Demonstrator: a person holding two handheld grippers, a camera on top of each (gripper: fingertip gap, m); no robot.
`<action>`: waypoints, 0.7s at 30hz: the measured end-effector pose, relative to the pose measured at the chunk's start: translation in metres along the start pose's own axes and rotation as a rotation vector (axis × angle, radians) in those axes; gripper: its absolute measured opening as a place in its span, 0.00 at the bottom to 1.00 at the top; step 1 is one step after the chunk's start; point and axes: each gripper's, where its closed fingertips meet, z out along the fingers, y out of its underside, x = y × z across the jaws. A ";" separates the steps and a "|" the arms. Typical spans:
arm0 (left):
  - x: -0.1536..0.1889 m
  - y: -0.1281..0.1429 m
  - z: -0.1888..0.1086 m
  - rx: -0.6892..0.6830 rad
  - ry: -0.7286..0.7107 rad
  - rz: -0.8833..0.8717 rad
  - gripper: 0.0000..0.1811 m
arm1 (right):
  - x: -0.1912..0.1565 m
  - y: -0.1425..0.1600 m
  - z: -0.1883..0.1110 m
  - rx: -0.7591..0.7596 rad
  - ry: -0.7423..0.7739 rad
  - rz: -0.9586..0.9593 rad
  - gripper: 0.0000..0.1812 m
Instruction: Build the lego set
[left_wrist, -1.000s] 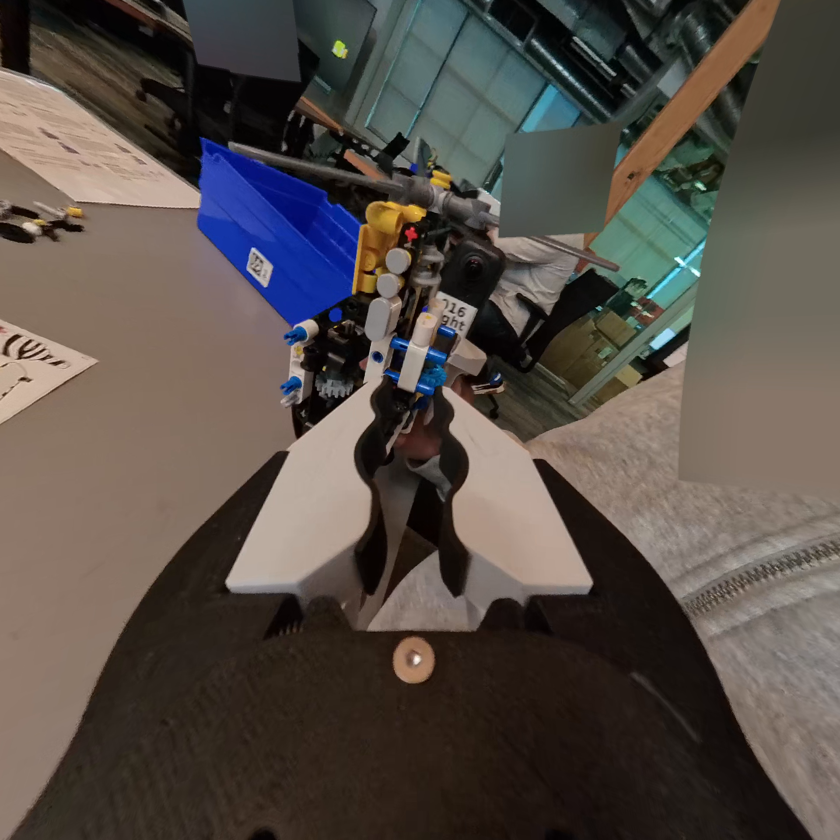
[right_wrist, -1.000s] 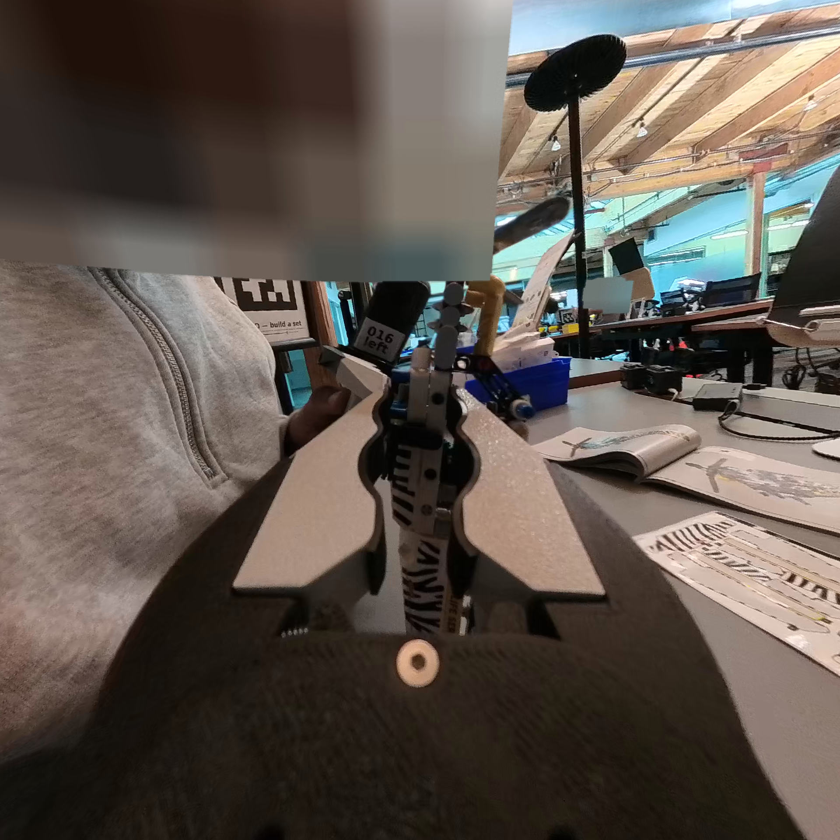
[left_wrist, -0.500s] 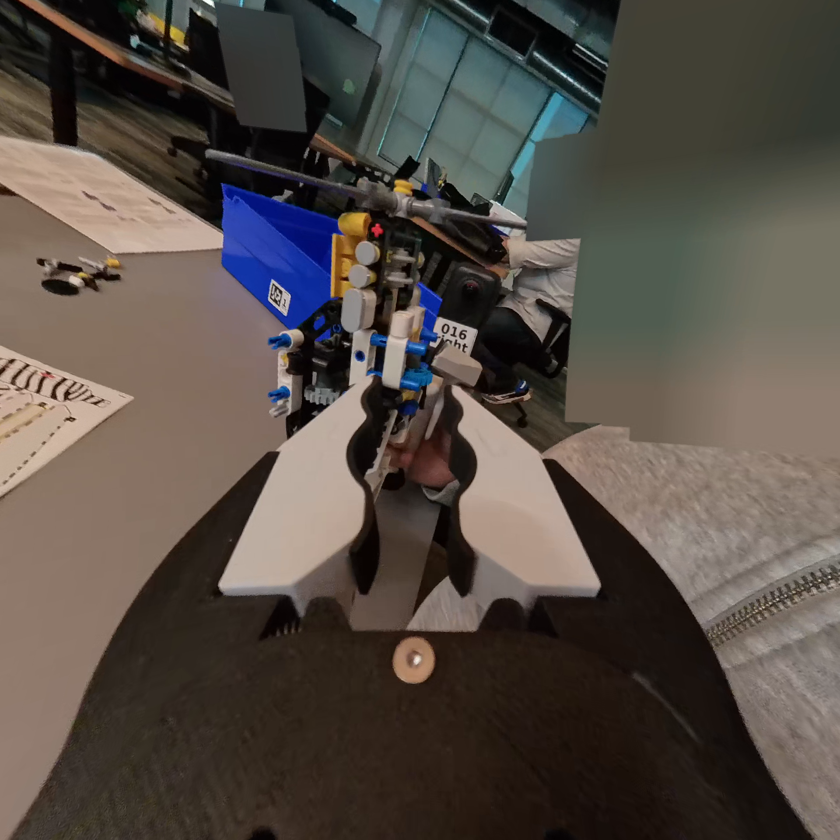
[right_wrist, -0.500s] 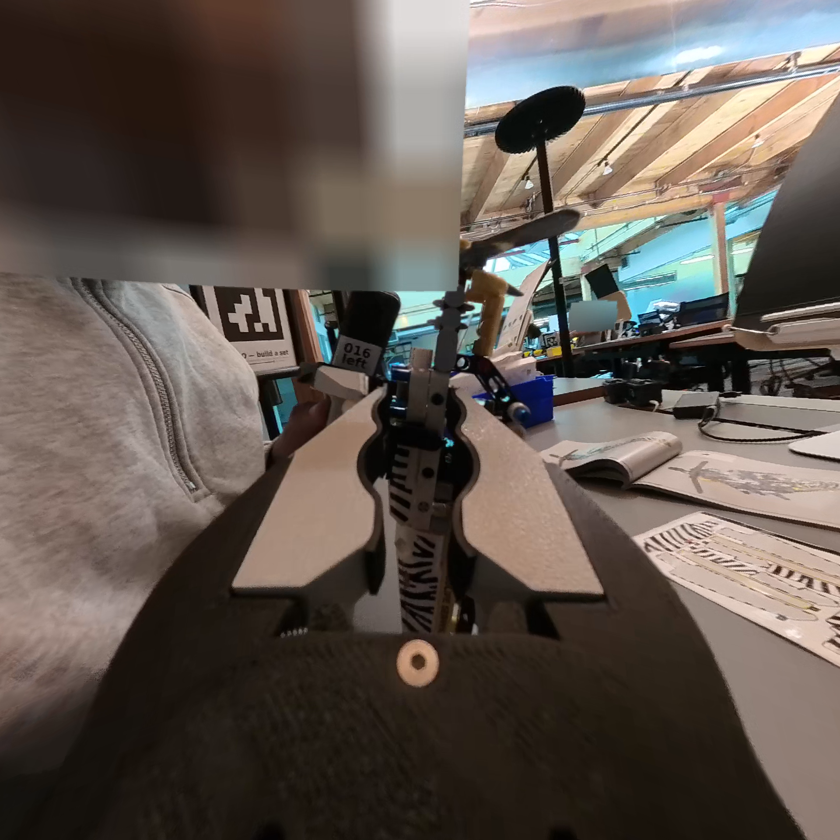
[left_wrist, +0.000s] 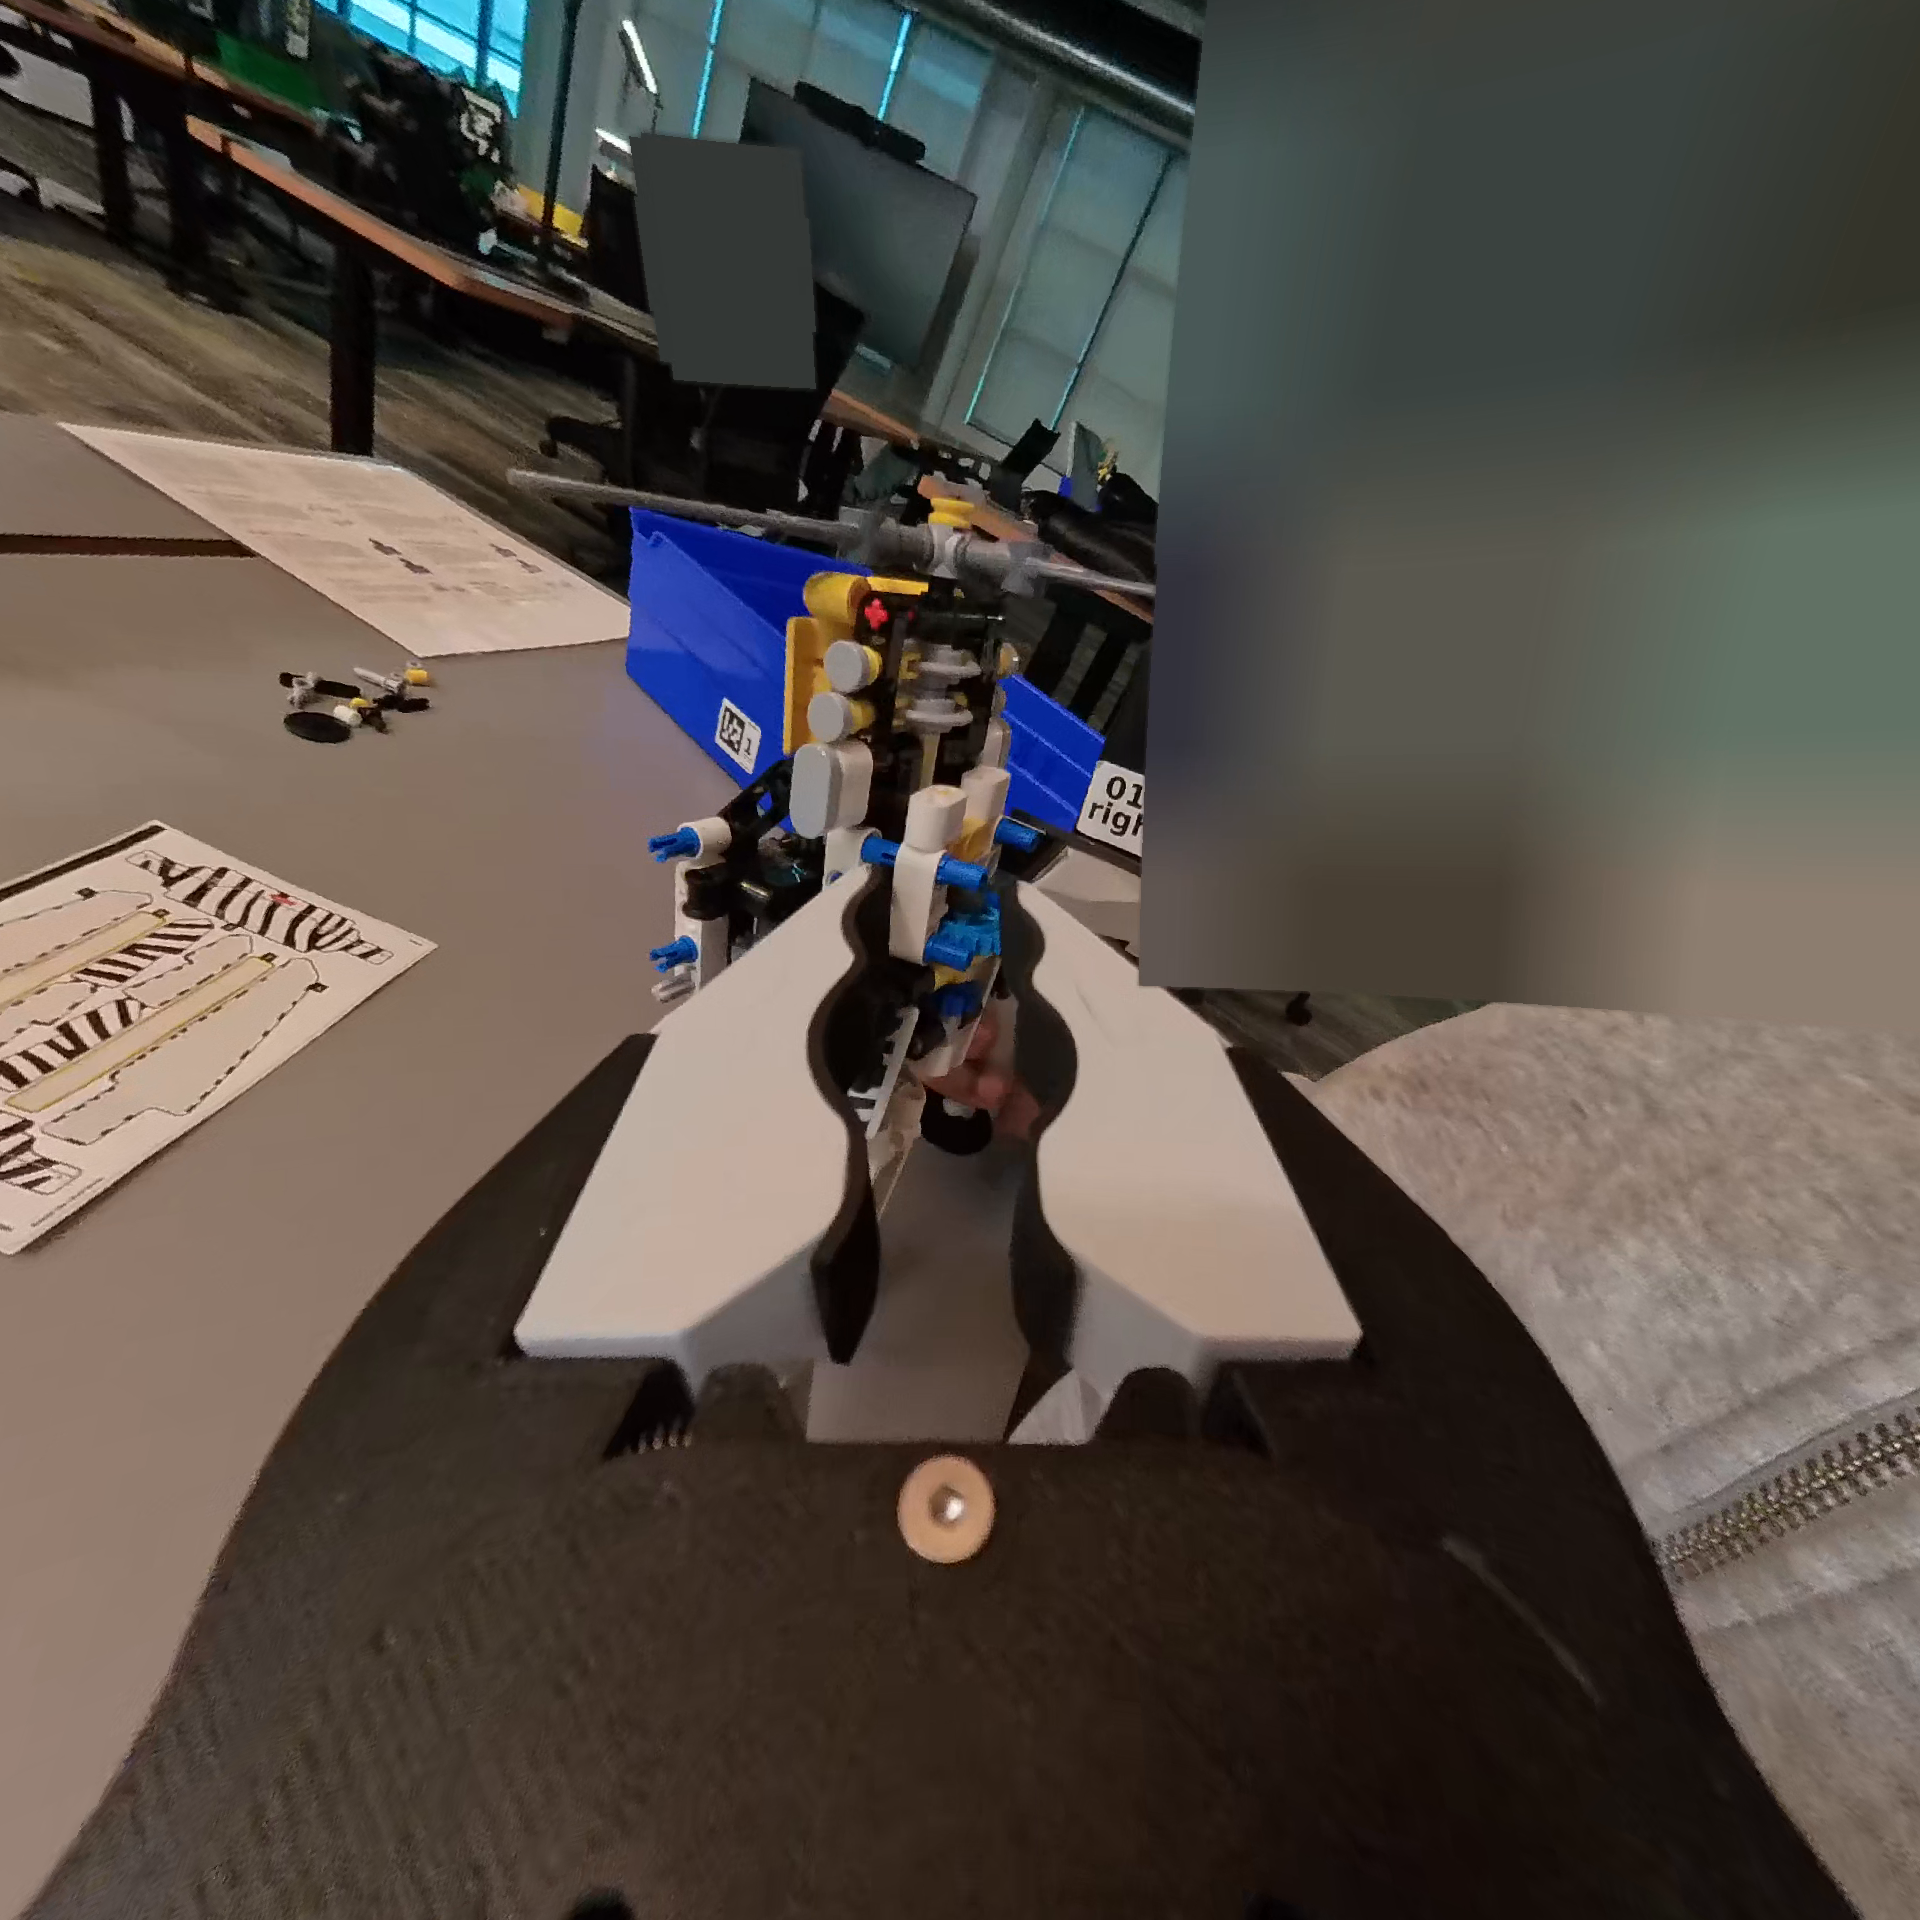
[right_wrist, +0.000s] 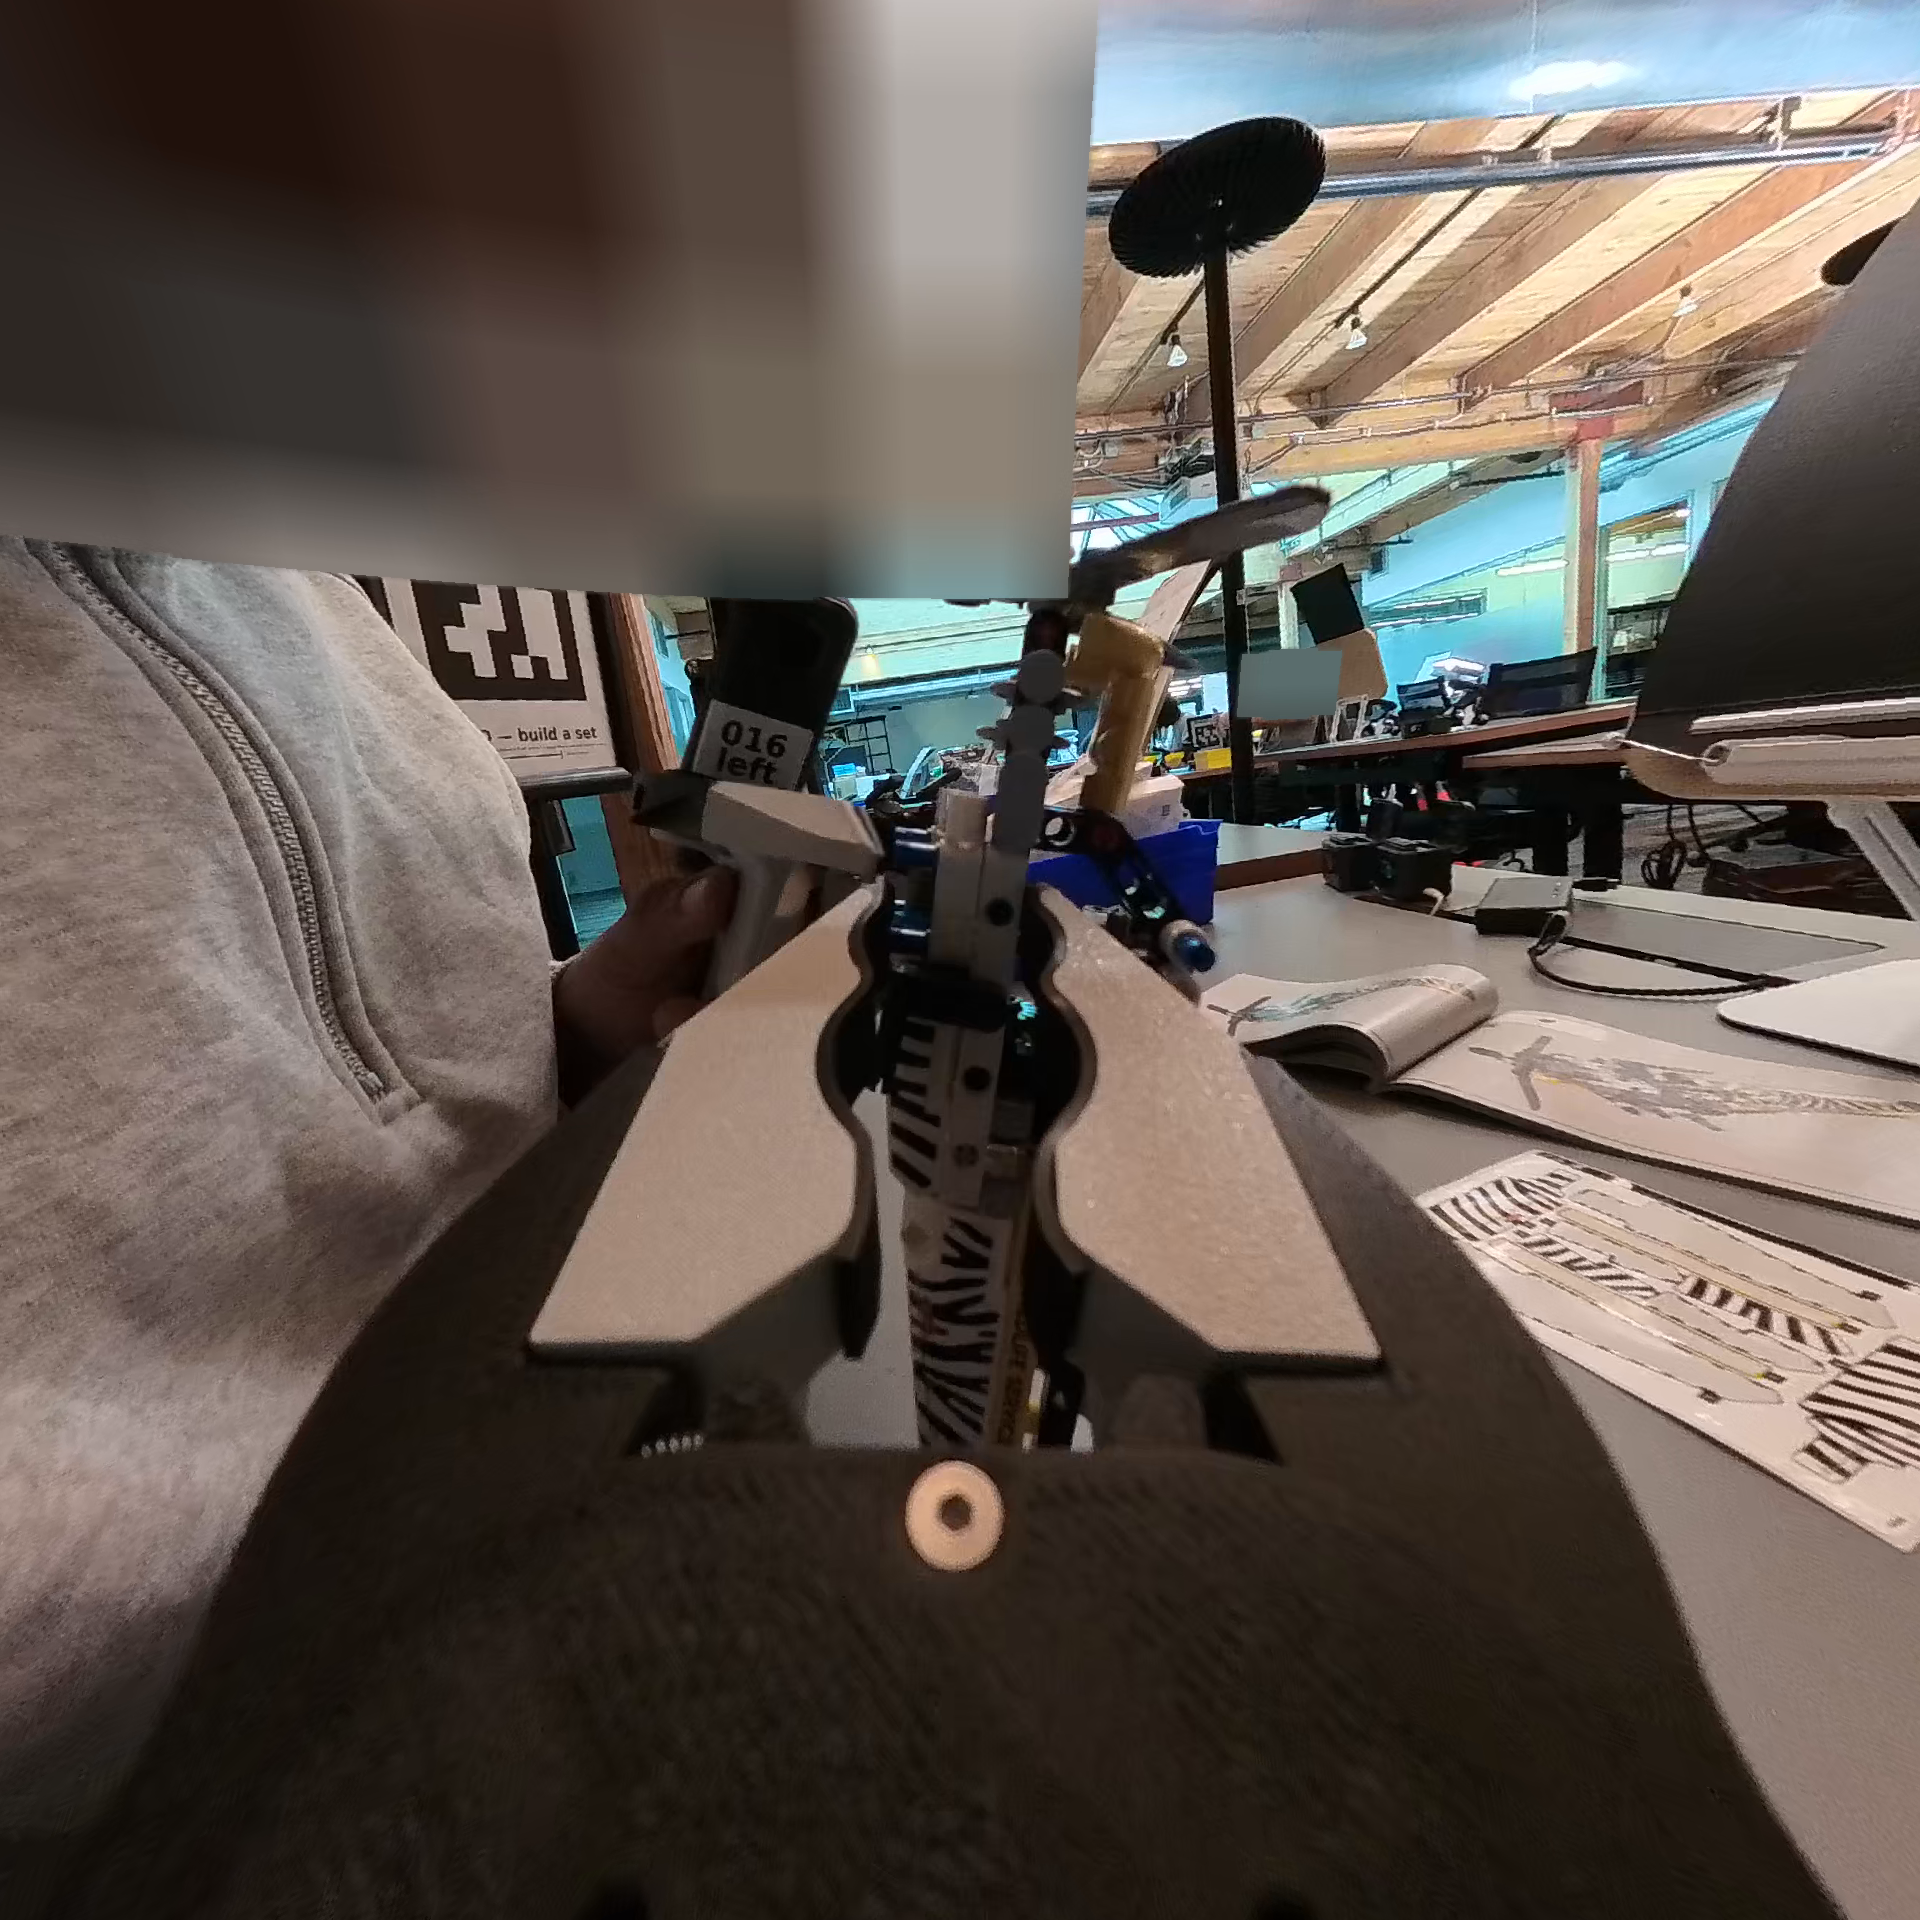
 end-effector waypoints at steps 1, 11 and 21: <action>-0.001 -0.001 0.000 0.003 -0.007 0.002 0.10 | 0.000 0.000 0.000 0.001 0.002 -0.002 0.12; -0.003 -0.004 -0.003 0.024 -0.029 0.014 0.11 | 0.001 0.001 0.001 -0.001 0.010 0.007 0.12; -0.005 -0.002 -0.003 0.019 -0.070 0.048 0.10 | 0.001 0.001 0.007 -0.021 0.027 -0.021 0.12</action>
